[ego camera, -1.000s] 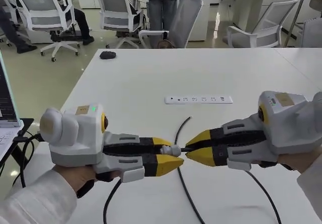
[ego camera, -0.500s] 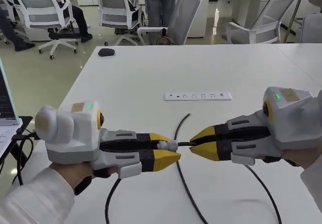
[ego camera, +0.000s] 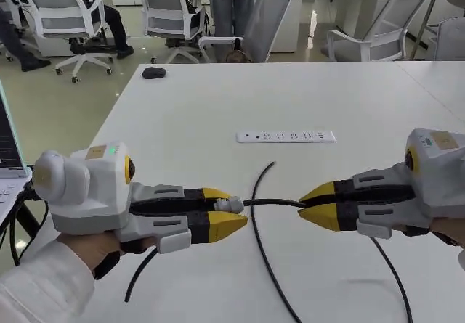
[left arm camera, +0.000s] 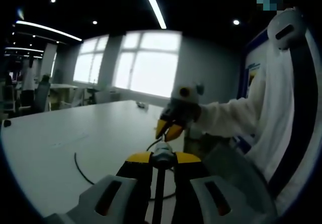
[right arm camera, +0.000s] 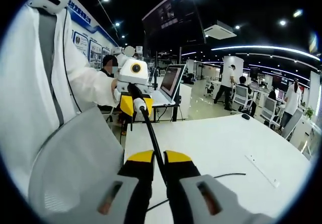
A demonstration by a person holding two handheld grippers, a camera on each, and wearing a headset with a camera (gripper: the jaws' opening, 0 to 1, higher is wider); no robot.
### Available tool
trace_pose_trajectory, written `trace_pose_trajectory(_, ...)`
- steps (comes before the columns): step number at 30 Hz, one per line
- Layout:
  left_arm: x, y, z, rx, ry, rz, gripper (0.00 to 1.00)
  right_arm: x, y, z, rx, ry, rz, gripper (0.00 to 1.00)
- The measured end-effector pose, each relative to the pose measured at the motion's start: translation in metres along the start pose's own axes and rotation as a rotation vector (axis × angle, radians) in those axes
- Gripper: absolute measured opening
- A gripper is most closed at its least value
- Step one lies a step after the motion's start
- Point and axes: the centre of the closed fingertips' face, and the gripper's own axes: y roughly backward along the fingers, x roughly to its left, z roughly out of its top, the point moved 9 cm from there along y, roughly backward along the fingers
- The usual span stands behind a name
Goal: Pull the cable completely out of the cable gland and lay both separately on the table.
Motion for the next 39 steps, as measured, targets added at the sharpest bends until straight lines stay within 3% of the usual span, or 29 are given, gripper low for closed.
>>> trace_pose_trajectory(10, 0.0, 0.005, -0.001, 0.006, 0.007, 0.016, 0.17, 0.001, 0.009, -0.012, 0.02, -0.033, -0.025, 0.06)
trace_pose_trajectory(22, 0.001, 0.003, 0.0, 0.011, 0.004, 0.023, 0.17, 0.002, 0.009, -0.017, 0.023, -0.049, -0.029, 0.06)
trace_pose_trajectory(39, -0.006, -0.003, 0.003, 0.034, -0.016, -0.018, 0.17, 0.007, 0.003, -0.033, 0.071, -0.074, -0.019, 0.07)
